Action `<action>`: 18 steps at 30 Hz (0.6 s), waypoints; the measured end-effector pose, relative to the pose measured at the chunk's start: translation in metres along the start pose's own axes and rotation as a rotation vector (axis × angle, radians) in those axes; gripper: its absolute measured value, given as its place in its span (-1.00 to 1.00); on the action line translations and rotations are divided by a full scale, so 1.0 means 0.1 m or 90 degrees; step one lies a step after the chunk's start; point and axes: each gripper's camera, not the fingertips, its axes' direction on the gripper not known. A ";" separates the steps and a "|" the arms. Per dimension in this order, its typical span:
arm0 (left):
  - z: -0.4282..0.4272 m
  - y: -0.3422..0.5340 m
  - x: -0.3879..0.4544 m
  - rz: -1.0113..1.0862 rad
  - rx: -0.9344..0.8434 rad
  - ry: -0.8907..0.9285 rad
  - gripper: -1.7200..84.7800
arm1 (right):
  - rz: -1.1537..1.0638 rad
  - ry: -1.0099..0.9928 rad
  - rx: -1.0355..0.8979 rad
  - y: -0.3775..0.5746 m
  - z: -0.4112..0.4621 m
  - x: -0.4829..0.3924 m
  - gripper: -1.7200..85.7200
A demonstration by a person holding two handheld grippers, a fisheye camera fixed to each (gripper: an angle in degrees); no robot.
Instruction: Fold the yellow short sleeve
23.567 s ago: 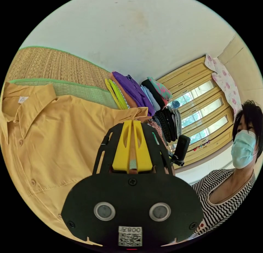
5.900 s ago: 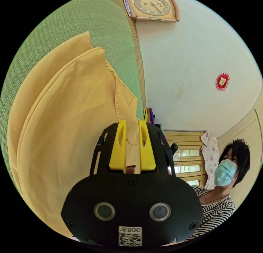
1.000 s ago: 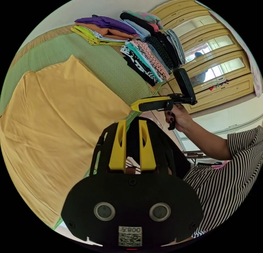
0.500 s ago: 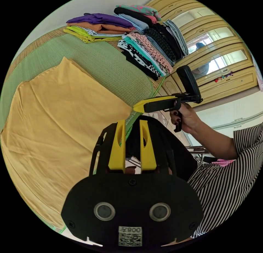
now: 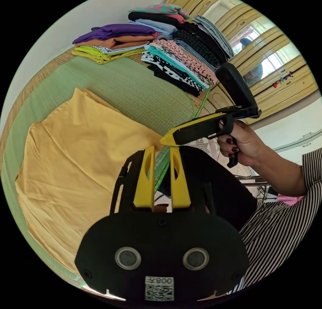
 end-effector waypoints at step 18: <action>-0.04 0.11 -0.10 -0.061 0.067 0.072 -0.94 | 0.010 0.097 0.010 -1.68 0.19 -0.22 -0.70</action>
